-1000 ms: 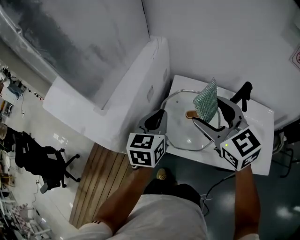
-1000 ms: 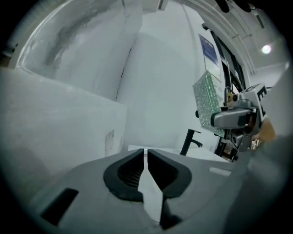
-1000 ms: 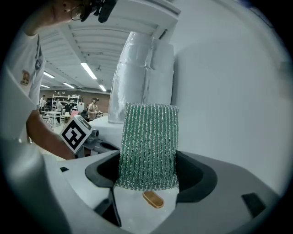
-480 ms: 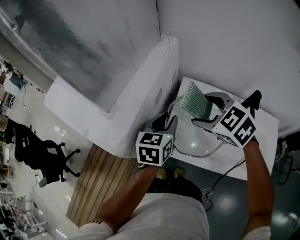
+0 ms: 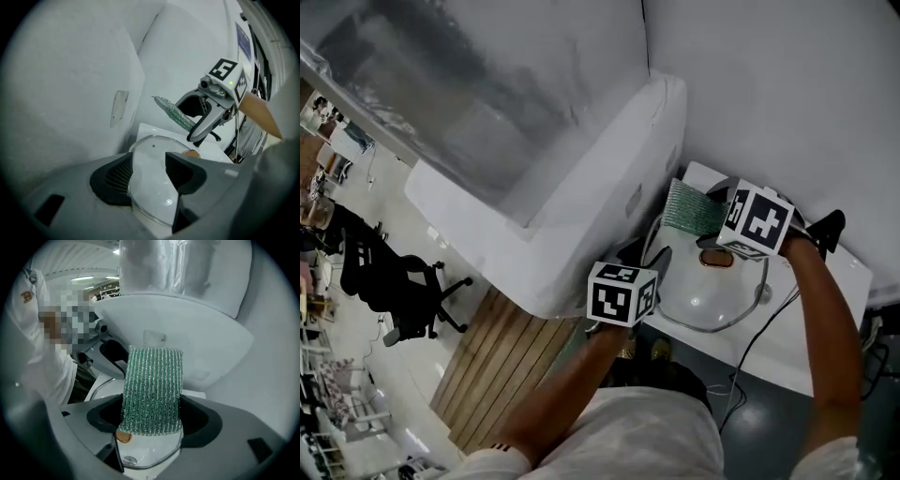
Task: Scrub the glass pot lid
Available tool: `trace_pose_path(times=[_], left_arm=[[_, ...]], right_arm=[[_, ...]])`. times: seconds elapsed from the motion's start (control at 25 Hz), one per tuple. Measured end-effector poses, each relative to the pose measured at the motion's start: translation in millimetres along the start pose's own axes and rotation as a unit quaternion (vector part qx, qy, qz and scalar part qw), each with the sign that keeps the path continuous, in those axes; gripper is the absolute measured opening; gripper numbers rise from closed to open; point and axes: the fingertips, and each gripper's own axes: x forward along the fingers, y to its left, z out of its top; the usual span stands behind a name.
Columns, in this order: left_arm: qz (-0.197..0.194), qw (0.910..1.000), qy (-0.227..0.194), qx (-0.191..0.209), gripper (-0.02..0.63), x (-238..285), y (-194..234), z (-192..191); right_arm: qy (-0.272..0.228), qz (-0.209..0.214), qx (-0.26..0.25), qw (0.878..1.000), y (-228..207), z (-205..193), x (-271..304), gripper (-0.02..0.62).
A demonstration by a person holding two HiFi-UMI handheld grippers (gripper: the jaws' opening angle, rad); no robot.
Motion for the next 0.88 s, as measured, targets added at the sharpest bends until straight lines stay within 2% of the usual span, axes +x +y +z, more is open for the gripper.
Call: trace_pose_path(times=[0.2,0.56,0.88], left_arm=[[0.015,0.9993,0.030,-0.018,0.222,10,11,-12],[0.030,0.9959,0.075,-0.041,0.229,24,19,-32],[0.027,0.9940,0.088,-0.059,0.230,30,22,-40]], right_arm=[[0.052,0.052,-0.028,0.997,-12,-11,28,0.348],[0.124,0.098,-0.081,0.984,-14,-23,71,0.348],[0.137,0.118,-0.085,0.980,-15,-24,88,0.348]])
